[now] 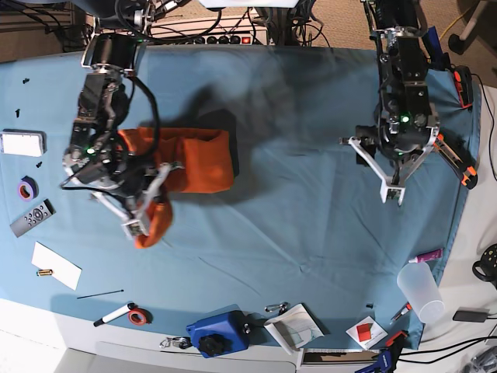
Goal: Layout the t-shirt on the table in an organized manner, then fold the t-shirt properly
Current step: 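Grasp the strip end with the right gripper and fold it over the stack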
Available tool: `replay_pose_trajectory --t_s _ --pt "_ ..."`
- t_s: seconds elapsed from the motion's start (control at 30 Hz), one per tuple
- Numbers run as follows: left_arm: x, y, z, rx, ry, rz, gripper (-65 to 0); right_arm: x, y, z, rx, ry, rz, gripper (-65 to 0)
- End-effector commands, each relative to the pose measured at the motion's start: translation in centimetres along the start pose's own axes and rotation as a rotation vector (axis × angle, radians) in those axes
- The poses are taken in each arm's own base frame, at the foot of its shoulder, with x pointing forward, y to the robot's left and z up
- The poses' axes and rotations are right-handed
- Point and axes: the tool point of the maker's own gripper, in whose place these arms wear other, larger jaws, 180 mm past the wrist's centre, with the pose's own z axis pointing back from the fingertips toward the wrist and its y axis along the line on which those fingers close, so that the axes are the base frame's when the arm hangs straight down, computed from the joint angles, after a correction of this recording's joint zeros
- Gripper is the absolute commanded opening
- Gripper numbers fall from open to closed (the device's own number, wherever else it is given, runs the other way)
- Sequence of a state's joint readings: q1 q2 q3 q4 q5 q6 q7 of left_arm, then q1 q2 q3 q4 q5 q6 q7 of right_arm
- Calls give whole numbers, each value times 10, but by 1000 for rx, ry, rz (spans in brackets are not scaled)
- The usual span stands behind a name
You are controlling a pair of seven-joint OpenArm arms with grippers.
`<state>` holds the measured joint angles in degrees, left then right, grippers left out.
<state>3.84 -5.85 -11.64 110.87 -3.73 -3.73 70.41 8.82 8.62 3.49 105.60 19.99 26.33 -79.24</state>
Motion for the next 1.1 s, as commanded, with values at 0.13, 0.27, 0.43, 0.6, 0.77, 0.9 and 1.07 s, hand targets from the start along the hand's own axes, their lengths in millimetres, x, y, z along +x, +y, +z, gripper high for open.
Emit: replay_pose_trajectory --t_s 0.13,0.27,0.43,0.6,0.77,0.9,1.07 --pt "10 5 4 9 -40 1 -345 23 24 -1 18 -54 81 -650" --pt "10 2 4 -8 -43 7 -345 15 30 -9 -38 -5 136 -650" --pt "11 2 4 -8 -51 7 -345 5 48 -14 -8 15 186 -578" --pt "14 2 4 -8 -62 7 -345 13 65 -17 29 -26 223 -469" --pt "15 0 4 -16 -69 7 -345 20 82 -17 64 -23 250 -469" --pt "16 -4 5 -39 -73 16 -345 25 109 -14 166 -53 259 -469" --pt "17 -5 5 -44 -79 17 -345 52 144 14 285 -191 309 -470"
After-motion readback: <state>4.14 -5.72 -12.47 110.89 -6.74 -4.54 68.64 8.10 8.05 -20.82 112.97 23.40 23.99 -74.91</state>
